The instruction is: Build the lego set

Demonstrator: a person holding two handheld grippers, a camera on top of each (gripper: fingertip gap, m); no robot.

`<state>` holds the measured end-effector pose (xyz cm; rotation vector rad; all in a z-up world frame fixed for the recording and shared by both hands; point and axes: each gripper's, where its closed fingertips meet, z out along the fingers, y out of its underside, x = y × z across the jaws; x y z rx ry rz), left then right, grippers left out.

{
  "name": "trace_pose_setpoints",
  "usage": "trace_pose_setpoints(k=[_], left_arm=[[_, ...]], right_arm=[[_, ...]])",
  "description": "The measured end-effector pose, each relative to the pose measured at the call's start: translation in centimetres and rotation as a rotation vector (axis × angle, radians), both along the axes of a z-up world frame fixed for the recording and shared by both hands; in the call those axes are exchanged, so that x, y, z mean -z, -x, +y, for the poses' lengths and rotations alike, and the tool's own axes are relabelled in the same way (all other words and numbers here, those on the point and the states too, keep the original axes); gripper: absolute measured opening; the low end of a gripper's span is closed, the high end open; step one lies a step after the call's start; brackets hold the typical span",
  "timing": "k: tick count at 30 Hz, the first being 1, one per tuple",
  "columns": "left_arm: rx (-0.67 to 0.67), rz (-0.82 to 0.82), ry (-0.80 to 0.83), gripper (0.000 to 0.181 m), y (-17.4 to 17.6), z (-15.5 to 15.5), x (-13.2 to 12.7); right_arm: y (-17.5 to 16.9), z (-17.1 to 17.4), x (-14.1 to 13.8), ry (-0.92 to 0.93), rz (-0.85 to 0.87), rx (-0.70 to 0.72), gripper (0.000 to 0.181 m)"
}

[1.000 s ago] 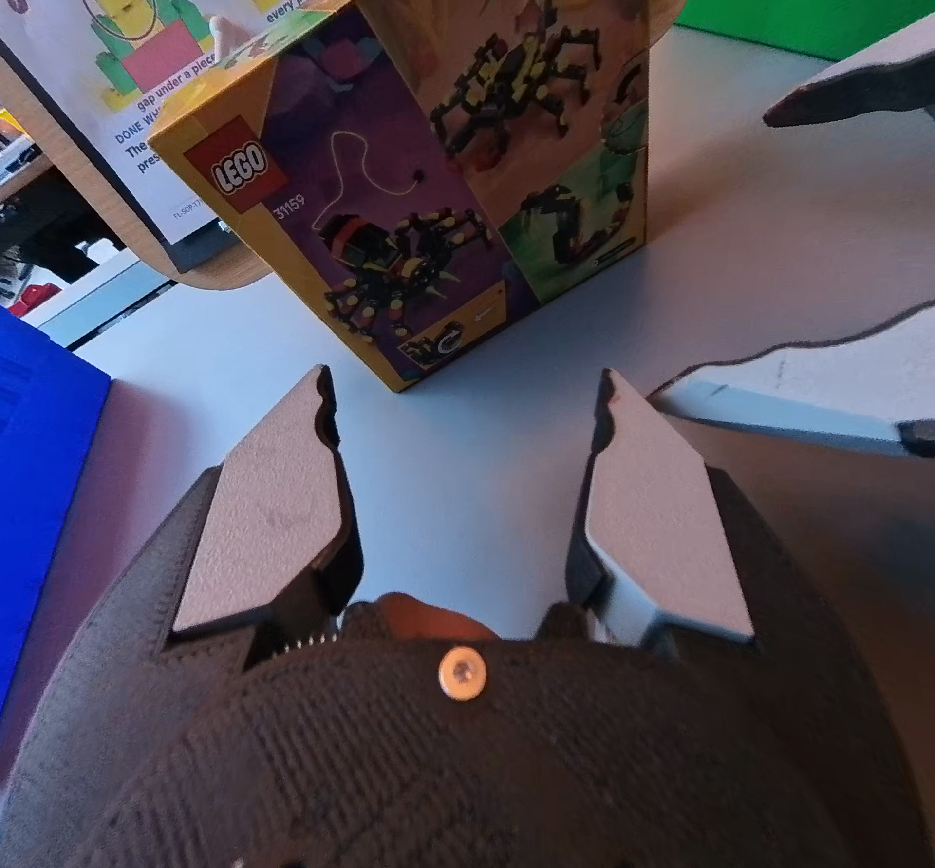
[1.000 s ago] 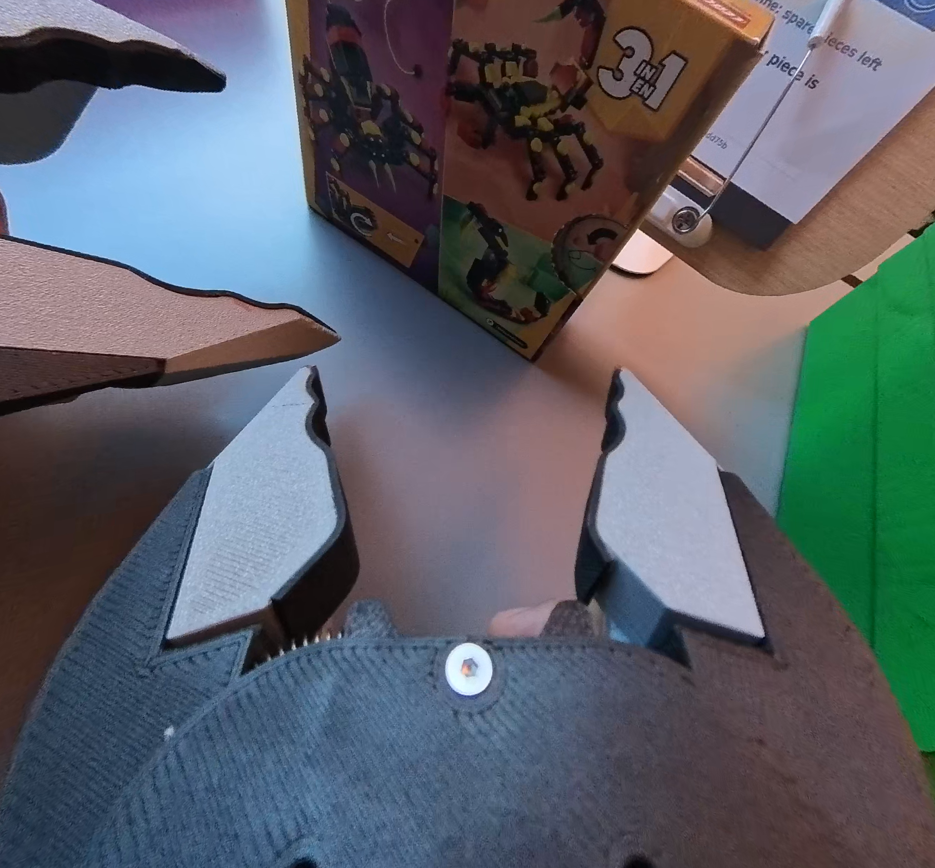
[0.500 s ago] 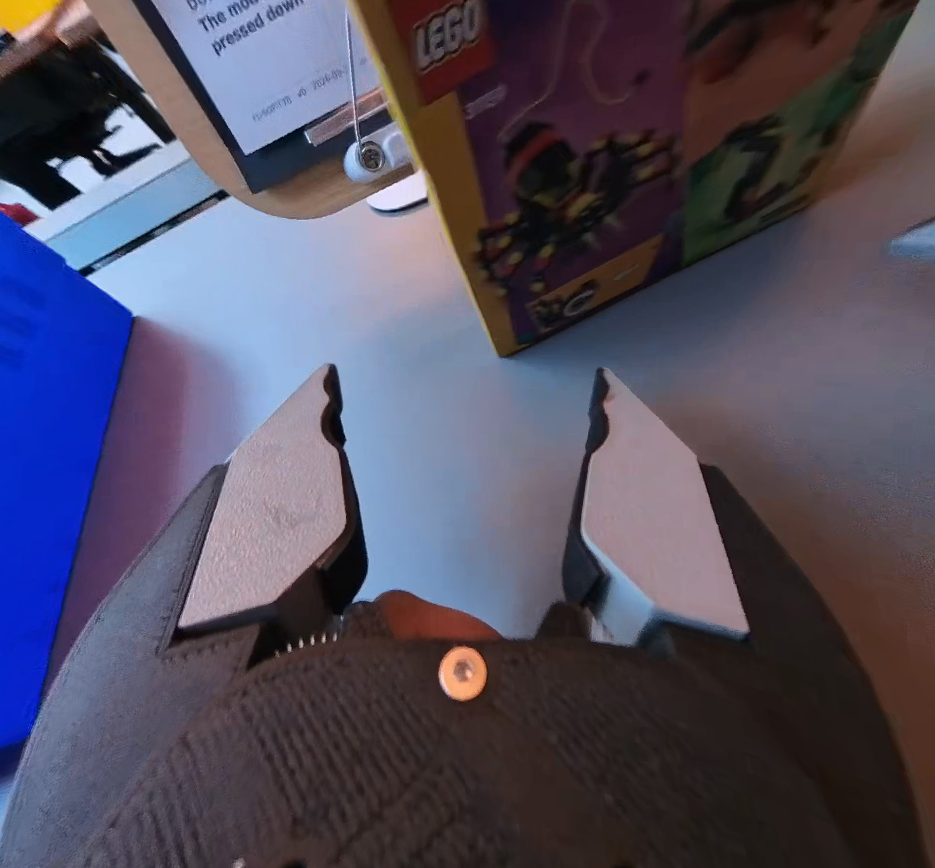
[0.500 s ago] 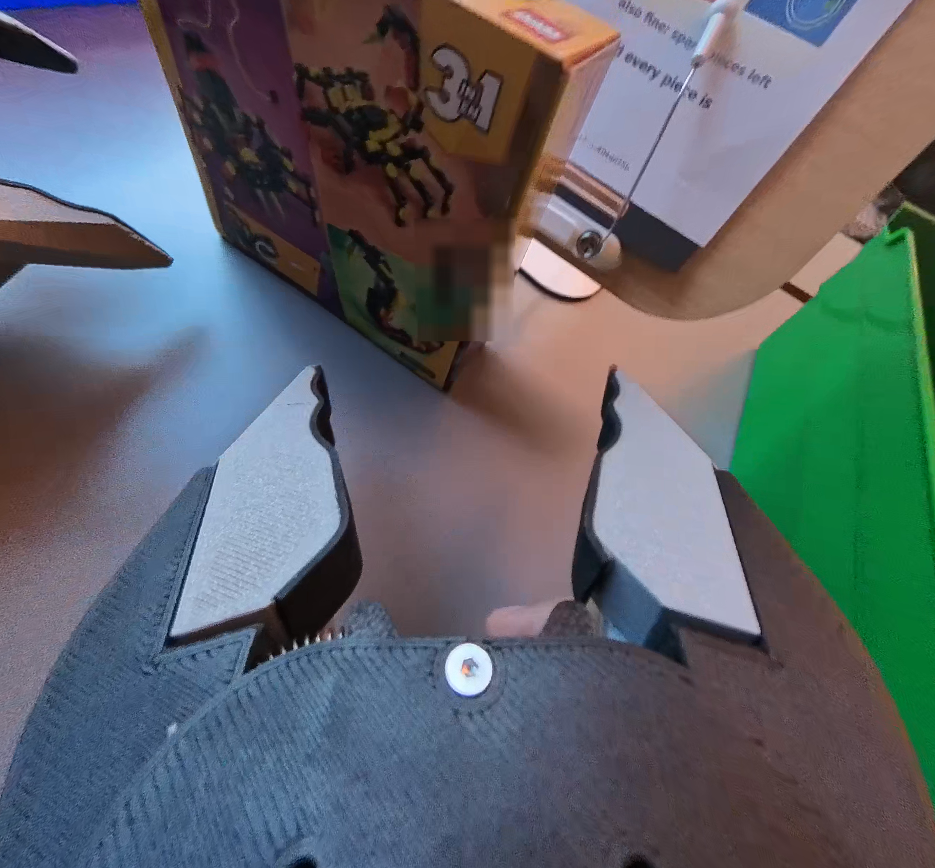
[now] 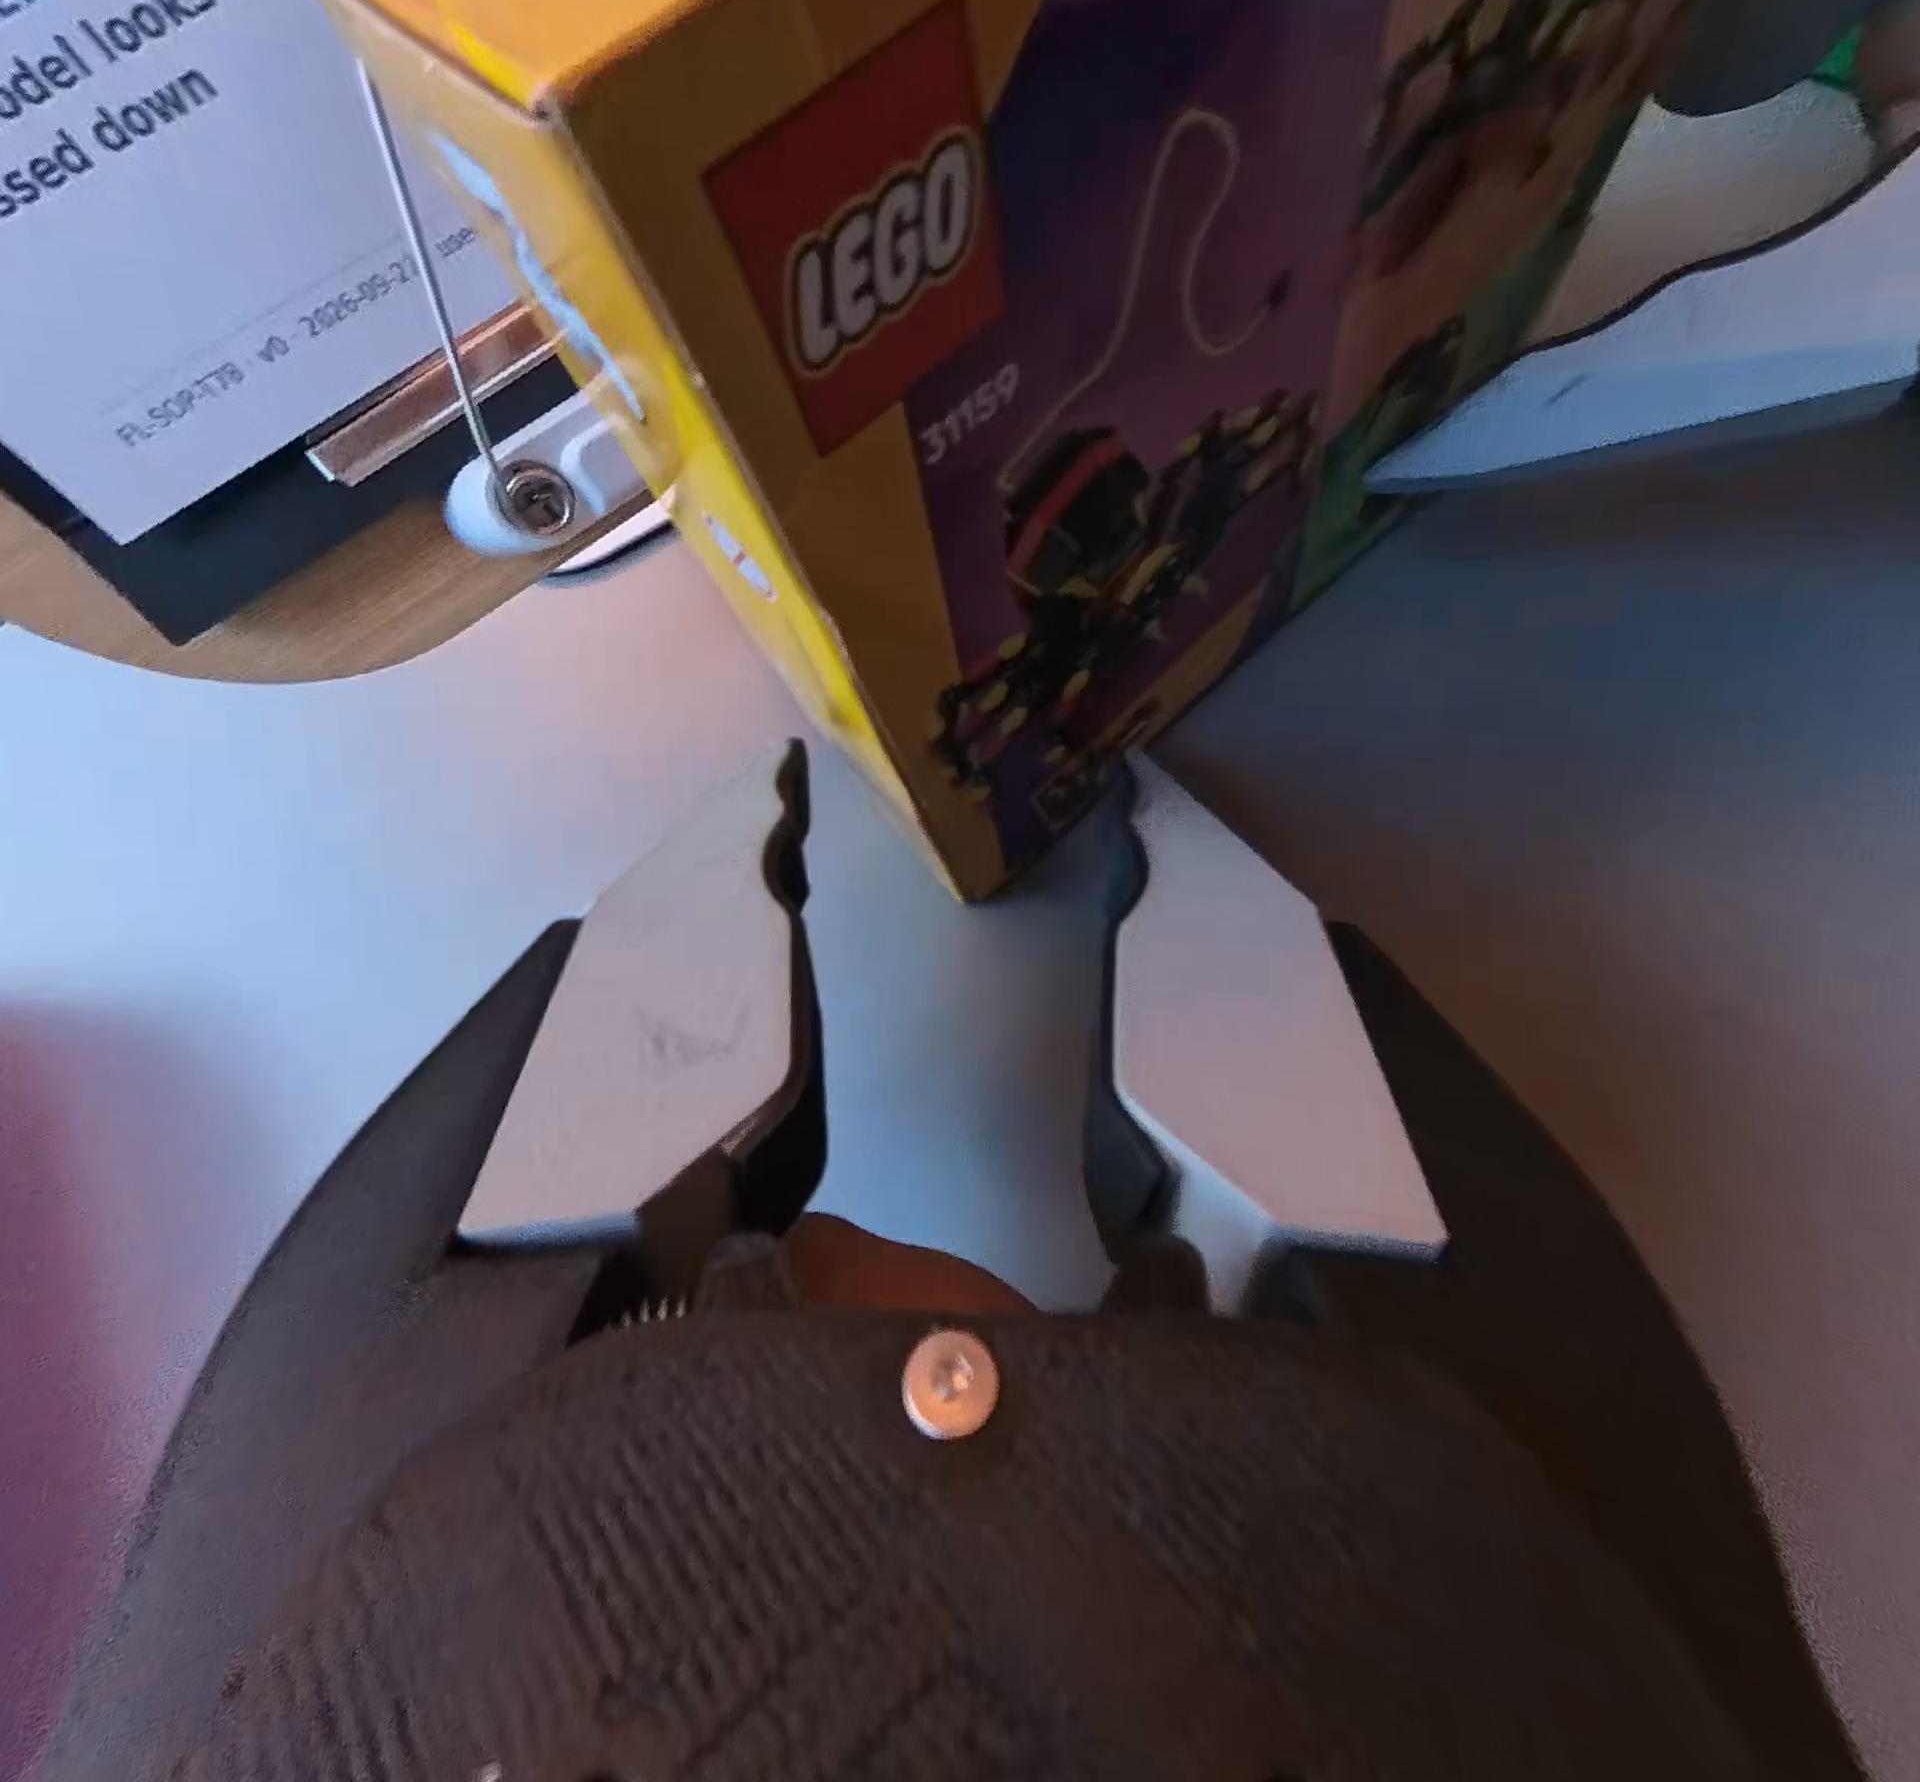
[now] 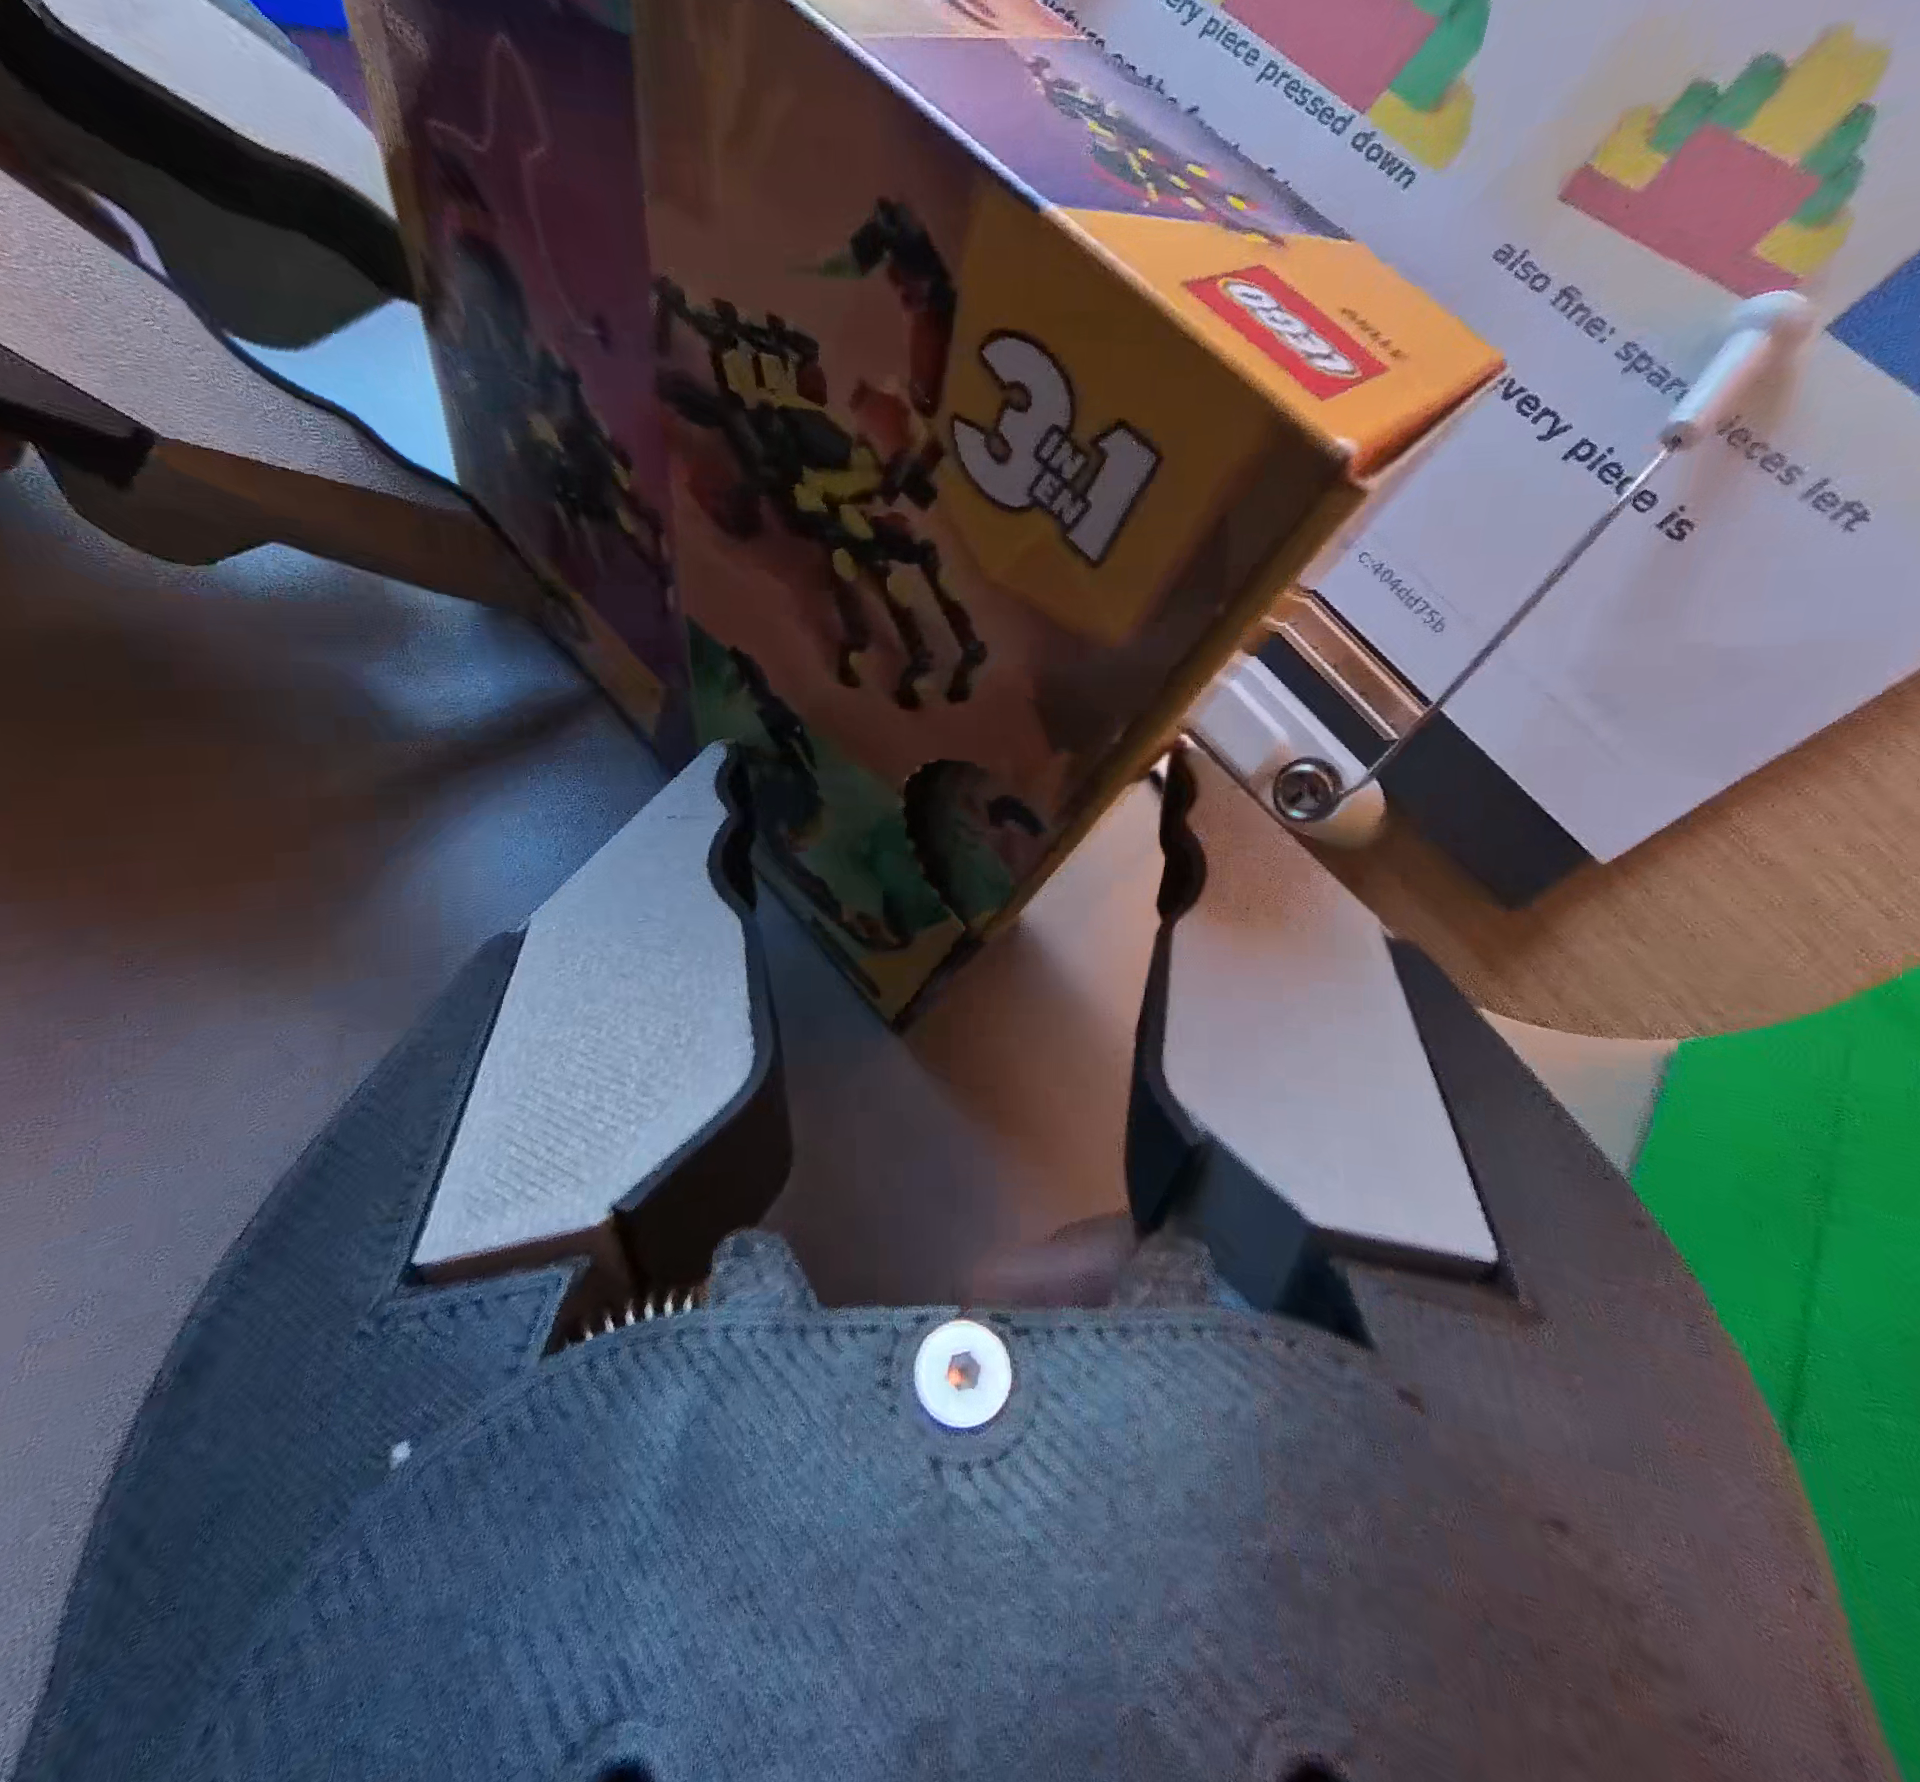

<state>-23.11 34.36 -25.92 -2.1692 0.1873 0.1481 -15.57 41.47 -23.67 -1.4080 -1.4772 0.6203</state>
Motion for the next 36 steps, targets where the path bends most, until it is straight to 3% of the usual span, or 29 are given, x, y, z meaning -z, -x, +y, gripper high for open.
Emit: trace_pose_setpoints(k=[1, 8, 14, 18, 23, 30, 33, 36], left_arm=[[0.006, 0.007, 0.000, 0.051, -0.2, 0.0, 0.0], [0.011, 0.115, -0.023, 0.048, -0.7, -0.9, -0.3], [0.075, 0.138, -0.107, 0.043, -2.1, -2.3, -1.6], [0.129, 0.046, -0.121, 0.046, -3.5, -3.3, -2.4], [0.184, -0.077, -0.138, 0.049, -4.9, -4.1, -3.2], [0.211, -0.256, -0.096, 0.049, -5.3, -5.6, -3.2], [0.234, -0.366, -0.095, 0.049, -5.3, -6.0, -3.5], [0.258, -0.345, -0.108, 0.048, -5.6, -5.9, -3.4]], right_arm=[[0.0, -0.1, 0.0, -0.004, -0.001, 0.000, 0.077], [-1.6, -1.5, -0.9, -0.029, 0.019, -0.018, 0.067], [-3.4, -3.5, -3.5, -0.082, 0.091, -0.052, 0.064], [-4.8, -4.8, -4.0, 0.036, 0.098, -0.060, 0.061], [-6.0, -5.3, -2.3, 0.218, 0.022, -0.054, 0.060], [-6.7, -6.7, -2.0, 0.555, 0.024, -0.174, 0.055], [-6.9, -7.5, -3.6, 0.564, 0.092, -0.257, 0.051], [-7.0, -7.7, -4.6, 0.430, 0.123, -0.276, 0.051]])
